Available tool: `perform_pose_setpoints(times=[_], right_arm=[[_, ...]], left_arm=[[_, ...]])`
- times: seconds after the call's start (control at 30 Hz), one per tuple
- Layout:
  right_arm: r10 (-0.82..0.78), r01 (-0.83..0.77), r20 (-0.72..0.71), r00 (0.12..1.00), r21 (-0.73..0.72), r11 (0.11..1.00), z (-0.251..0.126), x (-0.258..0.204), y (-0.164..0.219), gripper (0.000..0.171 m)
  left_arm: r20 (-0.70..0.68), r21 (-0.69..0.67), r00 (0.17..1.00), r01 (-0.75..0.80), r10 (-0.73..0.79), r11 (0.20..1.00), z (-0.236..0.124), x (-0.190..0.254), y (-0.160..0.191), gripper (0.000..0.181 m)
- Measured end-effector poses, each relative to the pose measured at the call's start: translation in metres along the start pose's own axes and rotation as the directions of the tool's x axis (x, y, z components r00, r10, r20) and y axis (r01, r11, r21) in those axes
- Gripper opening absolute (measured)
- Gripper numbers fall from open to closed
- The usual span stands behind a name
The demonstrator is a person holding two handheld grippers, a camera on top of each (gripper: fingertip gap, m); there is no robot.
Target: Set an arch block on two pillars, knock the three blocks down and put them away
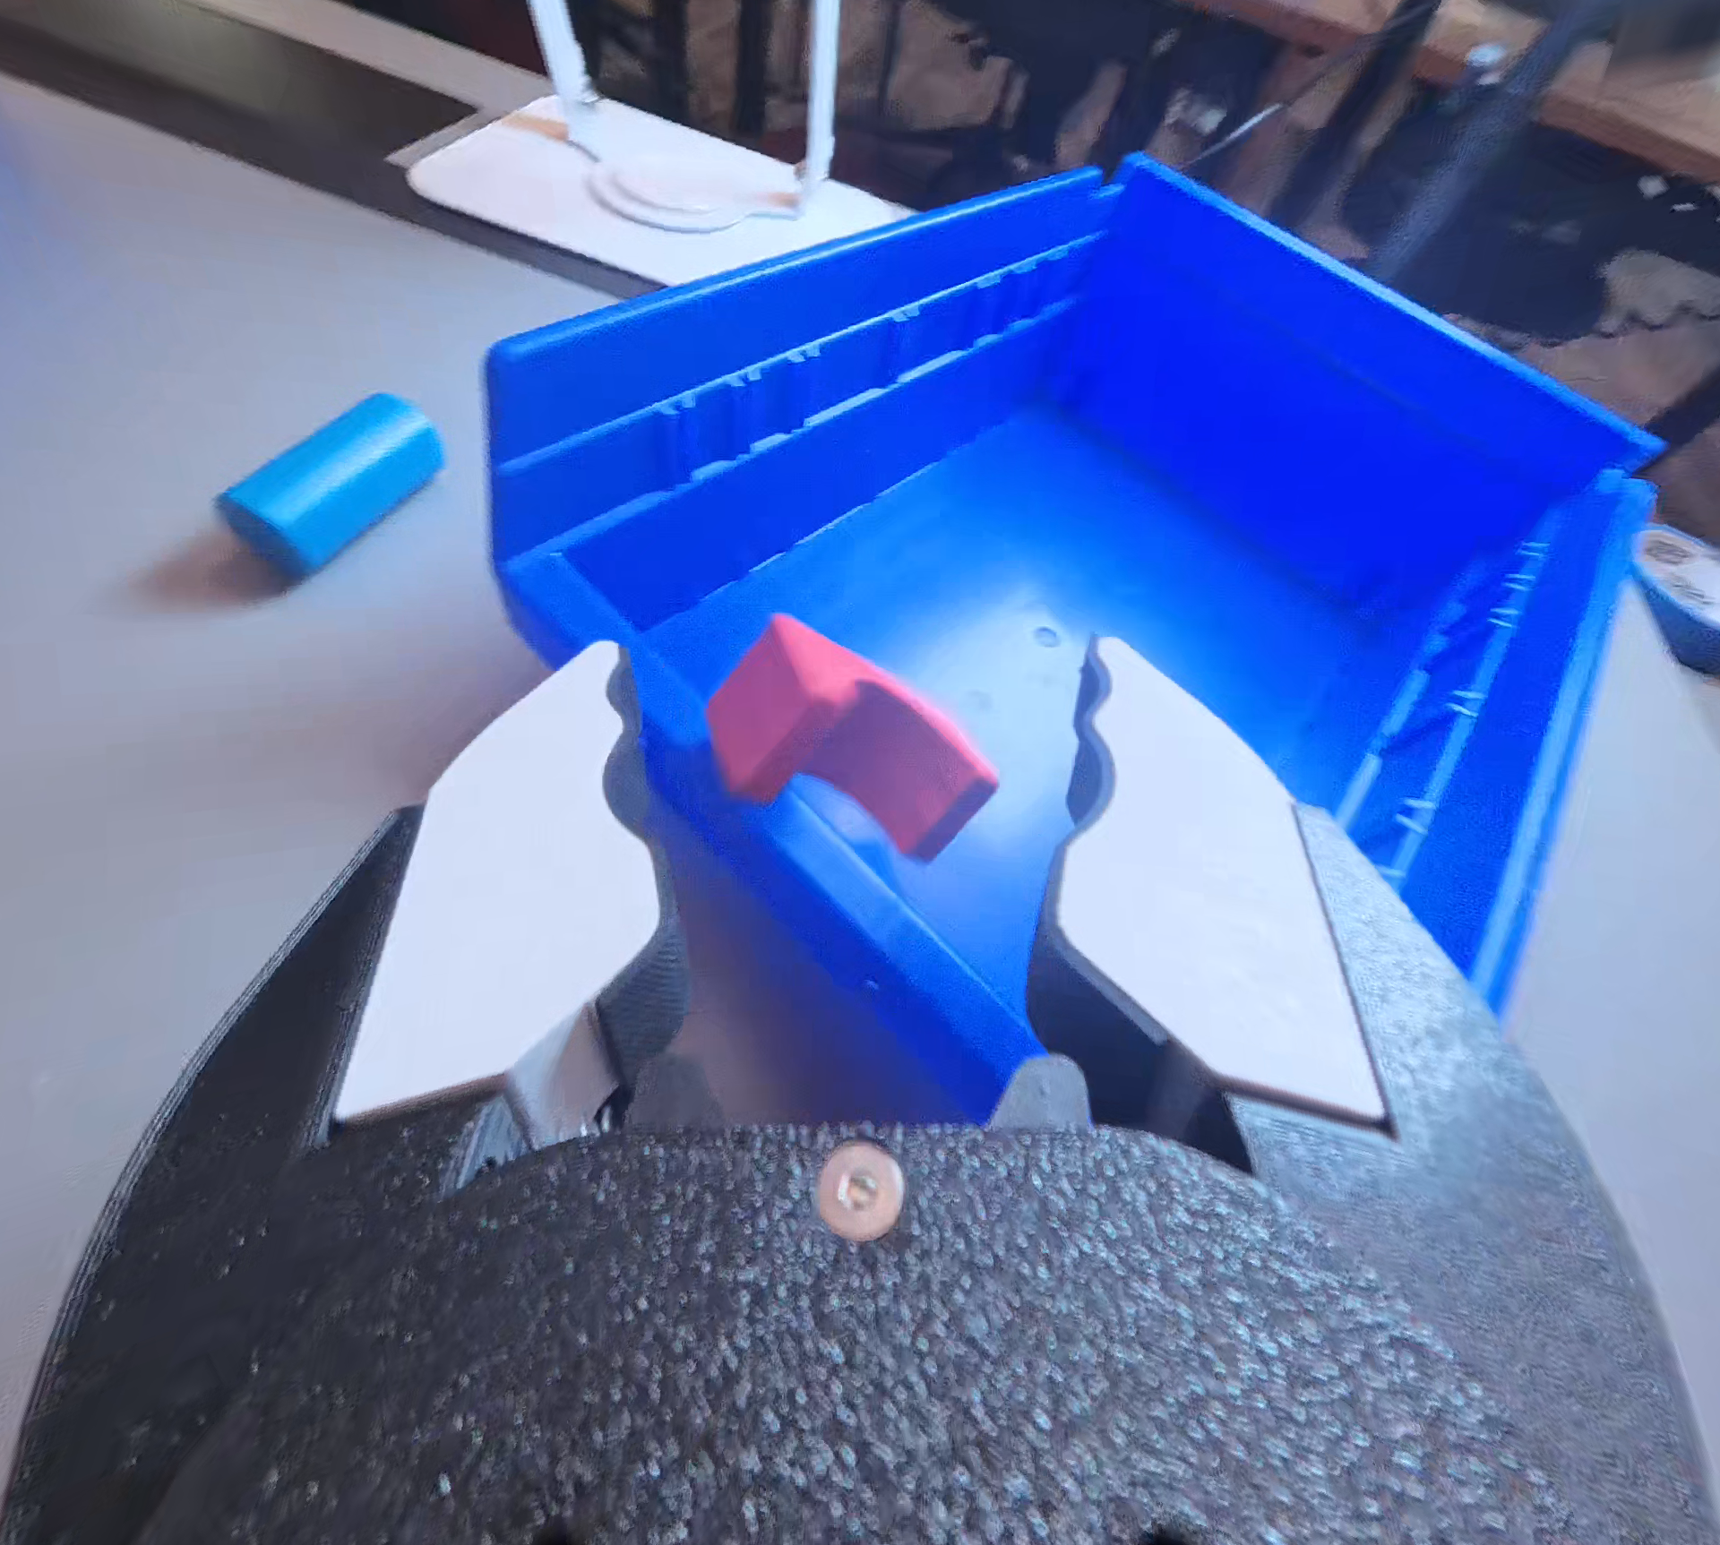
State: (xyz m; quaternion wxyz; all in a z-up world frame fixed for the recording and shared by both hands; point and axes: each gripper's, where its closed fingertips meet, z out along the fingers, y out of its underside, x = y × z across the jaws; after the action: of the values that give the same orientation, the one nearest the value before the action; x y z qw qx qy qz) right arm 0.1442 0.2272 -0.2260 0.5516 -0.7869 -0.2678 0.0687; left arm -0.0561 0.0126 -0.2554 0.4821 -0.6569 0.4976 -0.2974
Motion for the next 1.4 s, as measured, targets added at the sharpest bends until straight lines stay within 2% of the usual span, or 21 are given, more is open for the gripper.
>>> perform_pose_setpoints(times=[0.13, 0.2, 0.27, 0.3, 0.37, 0.4, 0.5, 0.6, 0.63, 0.7, 0.77, 0.8, 0.9, 1.0, 1.07, 1.2, 1.3, 1.4], right_arm=[[-0.022, 0.026, -0.046, 0.999, 0.078, 0.997, -0.011, 0.007, -0.009, 0.089], [-0.071, 0.065, 0.04, 0.997, 0.123, 0.99, -0.016, -0.015, -0.017, 0.085], [-0.136, 0.103, 0.245, 0.96, 0.145, 0.984, -0.022, -0.059, -0.016, 0.076], [-0.146, 0.095, 0.392, 0.908, 0.147, 0.985, -0.029, -0.089, -0.013, 0.079], [-0.131, 0.05, 0.67, 0.73, 0.139, 0.989, -0.056, -0.15, -0.008, 0.081], [-0.143, 0.061, 0.74, 0.658, 0.137, 0.989, -0.069, -0.174, -0.006, 0.082], [-0.256, 0.235, 0.815, 0.519, 0.151, 0.96, -0.089, -0.233, 0.02, 0.087], [-0.317, 0.46, 0.864, 0.39, 0.116, 0.88, -0.099, -0.272, 0.065, 0.047], [-0.377, 0.521, 0.843, 0.383, 0.14, 0.842, -0.097, -0.276, 0.072, 0.033], [-0.417, 0.538, 0.815, 0.402, 0.158, 0.828, -0.095, -0.276, 0.066, 0.033], [-0.374, 0.441, 0.787, 0.491, 0.145, 0.885, -0.086, -0.262, 0.045, 0.033], [-0.358, 0.388, 0.742, 0.567, 0.143, 0.91, -0.076, -0.245, 0.031, 0.033], [-0.256, 0.22, 0.526, 0.811, 0.13, 0.967, -0.042, -0.164, -0.004, 0.033], [-0.093, 0.091, 0.19, 0.977, 0.016, 0.996, -0.007, -0.063, 0.002, 0.035], [-0.018, 0.018, 0.005, 1.0, -0.086, 0.996, 0.005, -0.013, 0.022, 0.062], [-0.003, -0.001, -0.089, 0.996, -0.047, 0.999, 0.0, 0.01, 0.02, 0.065], [-0.081, 0.081, -0.045, 0.996, -0.003, 0.997, -0.002, -0.013, 0.009, 0.064], [-0.157, 0.157, 0.125, 0.98, 0.01, 0.988, 0.005, -0.071, 0.009, 0.065]], left_arm=[[0.0, -0.014, 1.0, -0.017, 0.017, 1.0, 0.001, 0.001, 0.002, 0.005], [0.001, -0.017, 1.0, -0.017, 0.017, 1.0, 0.002, 0.001, 0.002, 0.005], [0.006, -0.021, 1.0, -0.017, 0.017, 1.0, 0.002, 0.001, 0.003, 0.009], [0.01, -0.027, 1.0, -0.019, 0.02, 0.999, 0.003, 0.0, 0.004, 0.014], [0.02, -0.042, 0.999, -0.028, 0.029, 0.999, 0.004, -0.001, 0.006, 0.018], [0.022, -0.046, 0.999, -0.029, 0.03, 0.999, 0.004, -0.001, 0.007, 0.019], [0.028, -0.042, 1.0, -0.012, 0.013, 0.999, 0.004, -0.003, 0.007, 0.02], [0.037, -0.036, 0.999, 0.004, -0.002, 0.999, 0.003, -0.006, 0.006, 0.02], [0.038, -0.035, 0.999, 0.005, -0.004, 0.999, 0.003, -0.006, 0.006, 0.02], [0.042, -0.036, 0.999, 0.001, 0.0, 0.999, 0.003, -0.006, 0.006, 0.019], [0.052, -0.033, 0.999, -0.002, 0.004, 0.999, 0.003, -0.007, 0.006, 0.019], [0.059, -0.03, 0.998, 0.001, 0.001, 1.0, 0.002, -0.009, 0.006, 0.018], [0.059, -0.037, 0.998, 0.013, -0.011, 0.999, 0.003, -0.01, 0.008, 0.018], [0.06, -0.037, 0.998, 0.016, -0.013, 0.999, 0.003, -0.01, 0.008, 0.018], [0.059, -0.039, 0.998, 0.015, -0.013, 0.999, 0.004, -0.01, 0.008, 0.018], [0.058, -0.047, 0.998, 0.006, -0.004, 0.999, 0.004, -0.01, 0.009, 0.019], [0.056, -0.051, 0.998, 0.01, -0.007, 0.999, 0.005, -0.01, 0.01, 0.019], [0.056, -0.051, 0.998, 0.016, -0.013, 0.999, 0.005, -0.01, 0.01, 0.018]])
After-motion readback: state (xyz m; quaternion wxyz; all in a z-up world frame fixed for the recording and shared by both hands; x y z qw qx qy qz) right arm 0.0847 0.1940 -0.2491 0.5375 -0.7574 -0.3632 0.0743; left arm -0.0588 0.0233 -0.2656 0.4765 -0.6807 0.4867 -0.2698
